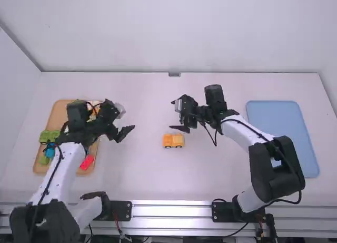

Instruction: Assemble lego blocks to make yellow taxi

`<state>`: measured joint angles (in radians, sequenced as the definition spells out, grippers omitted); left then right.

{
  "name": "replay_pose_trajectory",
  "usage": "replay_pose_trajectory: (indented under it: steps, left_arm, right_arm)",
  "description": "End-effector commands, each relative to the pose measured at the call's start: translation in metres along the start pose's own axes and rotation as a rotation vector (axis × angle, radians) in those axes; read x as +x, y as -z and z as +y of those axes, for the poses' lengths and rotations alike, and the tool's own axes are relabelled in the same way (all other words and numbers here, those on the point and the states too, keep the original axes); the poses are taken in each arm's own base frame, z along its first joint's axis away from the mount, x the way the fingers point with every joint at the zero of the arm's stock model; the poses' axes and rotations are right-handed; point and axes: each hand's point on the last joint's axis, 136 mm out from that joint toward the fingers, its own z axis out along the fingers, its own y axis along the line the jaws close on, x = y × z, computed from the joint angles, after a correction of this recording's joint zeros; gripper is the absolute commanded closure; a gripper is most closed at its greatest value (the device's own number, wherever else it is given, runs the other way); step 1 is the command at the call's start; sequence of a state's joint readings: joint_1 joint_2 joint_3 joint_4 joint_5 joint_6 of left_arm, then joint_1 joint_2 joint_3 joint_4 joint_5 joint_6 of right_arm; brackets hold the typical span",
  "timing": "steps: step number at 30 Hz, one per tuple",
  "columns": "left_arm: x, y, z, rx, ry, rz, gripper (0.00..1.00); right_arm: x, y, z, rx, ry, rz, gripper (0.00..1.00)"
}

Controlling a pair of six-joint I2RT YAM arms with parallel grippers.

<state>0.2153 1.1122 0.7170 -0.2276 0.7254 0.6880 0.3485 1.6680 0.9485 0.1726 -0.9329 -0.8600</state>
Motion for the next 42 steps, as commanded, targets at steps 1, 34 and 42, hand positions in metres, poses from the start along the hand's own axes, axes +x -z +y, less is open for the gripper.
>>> replay_pose_trajectory:
  steps: [1,34,42]
  left_arm:
    - [0.002,0.012,0.023,-0.132,0.195,0.014,0.01]
    - [0.109,0.017,0.172,-0.740,1.019,0.626,0.01]
    - [0.154,-0.009,0.195,-0.601,1.272,0.738,0.01]
  right_arm:
    - [-0.013,-0.007,0.001,-0.009,-0.180,-0.036,0.01]
    - [-0.035,-0.014,-0.028,0.012,-0.190,0.106,0.01]
    - [-0.029,-0.013,-0.033,0.044,-0.188,0.138,0.01]
